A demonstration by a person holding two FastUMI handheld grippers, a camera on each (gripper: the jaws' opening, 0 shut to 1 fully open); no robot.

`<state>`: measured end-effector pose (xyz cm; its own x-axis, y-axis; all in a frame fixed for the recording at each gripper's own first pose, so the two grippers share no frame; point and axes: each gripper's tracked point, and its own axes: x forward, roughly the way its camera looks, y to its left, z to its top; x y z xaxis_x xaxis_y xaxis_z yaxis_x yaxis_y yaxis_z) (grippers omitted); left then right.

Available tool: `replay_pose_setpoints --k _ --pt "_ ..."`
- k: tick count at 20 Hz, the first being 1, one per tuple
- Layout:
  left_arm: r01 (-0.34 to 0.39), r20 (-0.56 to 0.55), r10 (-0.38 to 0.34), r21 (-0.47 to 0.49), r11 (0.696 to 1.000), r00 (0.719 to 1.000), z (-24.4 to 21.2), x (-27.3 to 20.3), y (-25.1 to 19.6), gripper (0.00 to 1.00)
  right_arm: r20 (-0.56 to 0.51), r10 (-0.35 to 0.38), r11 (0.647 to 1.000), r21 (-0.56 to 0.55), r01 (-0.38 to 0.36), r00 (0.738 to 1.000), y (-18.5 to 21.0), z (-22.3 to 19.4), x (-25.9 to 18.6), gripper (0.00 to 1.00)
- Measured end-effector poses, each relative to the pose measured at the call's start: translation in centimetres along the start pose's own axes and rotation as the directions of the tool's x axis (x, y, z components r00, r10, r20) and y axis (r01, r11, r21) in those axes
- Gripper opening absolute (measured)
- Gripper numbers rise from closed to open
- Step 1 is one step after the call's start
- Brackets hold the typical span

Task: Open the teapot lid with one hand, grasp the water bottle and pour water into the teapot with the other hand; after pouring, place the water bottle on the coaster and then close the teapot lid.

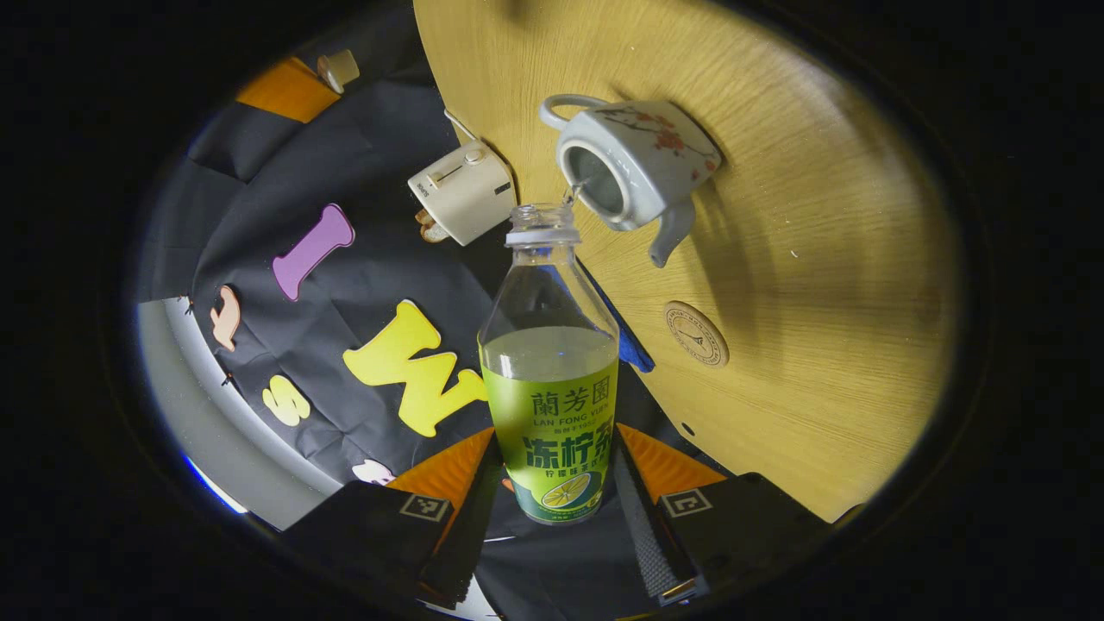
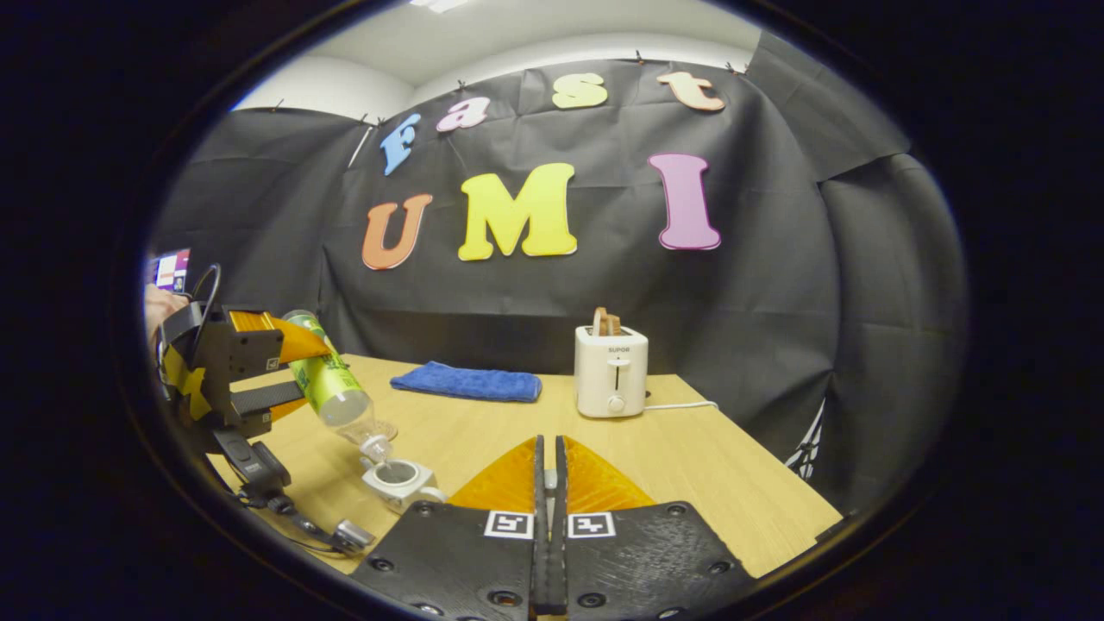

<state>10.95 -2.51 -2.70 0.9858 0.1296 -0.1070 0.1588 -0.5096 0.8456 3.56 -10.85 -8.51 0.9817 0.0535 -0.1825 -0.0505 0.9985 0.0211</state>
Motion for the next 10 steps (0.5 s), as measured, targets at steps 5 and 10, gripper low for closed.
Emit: replay_pose_setpoints --k 5,10 --pt "0.001 -0.002 -0.001 -0.007 1.0 1.0 -0.16 0.19 0.07 0.74 0.003 -0.004 1.0 -0.002 0.004 1.0 -0.21 0.06 -0.2 0.0" --pt "-0.004 -0.007 0.004 -0.019 1.0 1.0 -0.41 0.19 0.16 0.74 0.007 -0.005 1.0 -0.006 0.005 1.0 -0.16 0.27 -0.21 0.0"
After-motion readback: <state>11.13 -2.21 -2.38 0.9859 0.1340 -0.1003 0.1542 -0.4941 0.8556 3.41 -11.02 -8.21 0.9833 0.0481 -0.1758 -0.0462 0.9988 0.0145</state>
